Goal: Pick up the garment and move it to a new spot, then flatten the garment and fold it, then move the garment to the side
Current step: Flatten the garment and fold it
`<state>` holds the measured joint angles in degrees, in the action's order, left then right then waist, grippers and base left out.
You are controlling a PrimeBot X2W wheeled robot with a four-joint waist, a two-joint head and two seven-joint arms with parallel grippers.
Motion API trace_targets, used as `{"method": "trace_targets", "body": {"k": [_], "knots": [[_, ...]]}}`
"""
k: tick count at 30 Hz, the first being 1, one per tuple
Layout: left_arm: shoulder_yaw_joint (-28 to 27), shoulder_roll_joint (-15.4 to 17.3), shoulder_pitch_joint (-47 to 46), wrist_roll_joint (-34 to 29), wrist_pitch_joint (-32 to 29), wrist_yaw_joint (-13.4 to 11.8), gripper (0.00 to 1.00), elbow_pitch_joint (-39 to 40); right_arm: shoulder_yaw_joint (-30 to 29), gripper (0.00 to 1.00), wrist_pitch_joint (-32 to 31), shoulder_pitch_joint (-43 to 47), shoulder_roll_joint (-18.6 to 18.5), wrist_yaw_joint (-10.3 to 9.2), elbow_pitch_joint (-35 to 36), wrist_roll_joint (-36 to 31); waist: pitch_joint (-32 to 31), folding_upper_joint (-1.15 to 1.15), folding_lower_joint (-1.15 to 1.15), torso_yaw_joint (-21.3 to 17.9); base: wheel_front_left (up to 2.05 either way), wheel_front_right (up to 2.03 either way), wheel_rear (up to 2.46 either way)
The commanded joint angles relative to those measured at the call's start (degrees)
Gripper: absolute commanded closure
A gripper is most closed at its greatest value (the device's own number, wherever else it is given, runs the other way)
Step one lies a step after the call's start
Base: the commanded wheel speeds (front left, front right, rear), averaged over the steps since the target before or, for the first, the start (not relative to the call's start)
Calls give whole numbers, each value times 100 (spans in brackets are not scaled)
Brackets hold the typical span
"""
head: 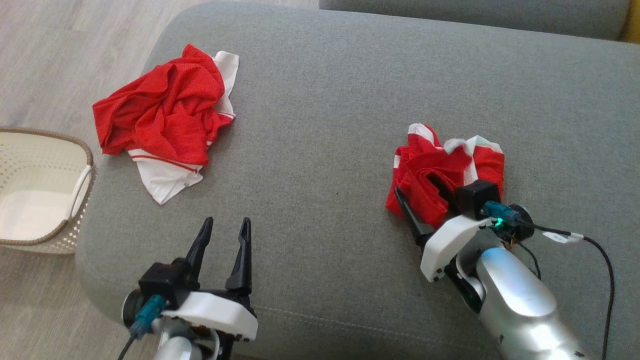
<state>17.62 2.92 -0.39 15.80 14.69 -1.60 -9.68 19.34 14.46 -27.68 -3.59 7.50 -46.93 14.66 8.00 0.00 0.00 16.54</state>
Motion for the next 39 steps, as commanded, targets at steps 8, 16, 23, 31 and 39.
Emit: {"method": "trace_targets", "body": {"k": [8, 16, 23, 31, 39], "knots": [[-137, -4, -261, 52, 30, -57, 0, 112, 142, 0, 53, -343, 71, -1, 374, -867, 38, 0, 0, 4, 0, 0, 0], [-52, -4, -350, 78, 30, -42, 0, 58, 75, 0, -1, -830, 71, -1, -121, -1209, 139, 0, 0, 114, 0, 0, 0], [20, -4, -417, 114, 30, -47, 0, 25, 524, 0, -234, -1015, 71, -1, -505, -599, 219, 0, 0, 245, 0, 0, 0], [-48, -4, -413, 89, 30, -80, 0, -6, 1412, 0, -278, -931, 71, -1, -321, 554, 104, 0, 0, 70, 0, 0, 0], [-192, -4, -352, -6, 30, -74, 0, 21, 1018, 0, -35, -1094, 61, -1, -302, 629, -238, 0, 0, -347, 0, 0, 0]]}}
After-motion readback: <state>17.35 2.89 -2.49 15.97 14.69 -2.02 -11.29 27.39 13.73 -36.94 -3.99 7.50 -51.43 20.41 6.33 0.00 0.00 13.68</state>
